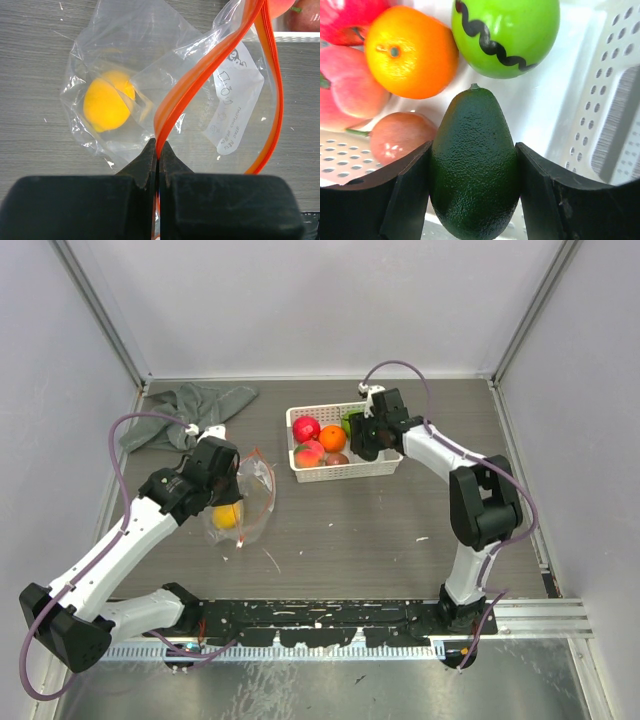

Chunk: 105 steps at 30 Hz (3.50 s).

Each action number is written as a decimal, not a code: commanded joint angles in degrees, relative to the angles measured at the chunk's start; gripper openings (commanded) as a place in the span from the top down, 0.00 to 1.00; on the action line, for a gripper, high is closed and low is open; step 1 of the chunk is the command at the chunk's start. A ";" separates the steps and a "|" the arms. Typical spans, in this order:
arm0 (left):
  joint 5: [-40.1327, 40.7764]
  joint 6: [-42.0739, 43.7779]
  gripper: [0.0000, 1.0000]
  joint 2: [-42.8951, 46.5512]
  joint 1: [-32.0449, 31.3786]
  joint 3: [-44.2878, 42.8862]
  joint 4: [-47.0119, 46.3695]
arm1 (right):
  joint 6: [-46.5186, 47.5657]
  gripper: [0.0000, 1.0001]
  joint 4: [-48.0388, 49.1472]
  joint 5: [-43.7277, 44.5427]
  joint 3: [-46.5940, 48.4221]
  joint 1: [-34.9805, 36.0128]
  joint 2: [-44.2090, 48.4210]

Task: Place the food in the zip-top bag and seal the zipper
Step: Pick up the fake fruit from the bin, then place the fake fruit in the zipper food storage bag.

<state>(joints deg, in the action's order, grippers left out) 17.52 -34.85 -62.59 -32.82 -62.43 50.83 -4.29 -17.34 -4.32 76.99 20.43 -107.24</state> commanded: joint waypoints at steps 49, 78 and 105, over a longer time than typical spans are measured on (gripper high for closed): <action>-10.31 -3.91 1.00 2.50 0.31 -1.16 -5.71 | -29.12 0.67 45.80 0.44 -21.37 31.32 28.26; -11.54 -5.97 1.00 4.32 0.30 1.43 -8.21 | -31.48 0.51 43.94 -0.78 -20.82 31.69 16.90; -8.05 -4.76 1.00 4.52 0.32 1.66 -6.76 | -22.83 0.19 37.24 -4.09 -18.79 31.96 22.38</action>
<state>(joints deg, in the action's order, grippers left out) 7.27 -40.91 -59.61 -32.82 -60.27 45.67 -30.76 21.04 -7.64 55.18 52.07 -88.95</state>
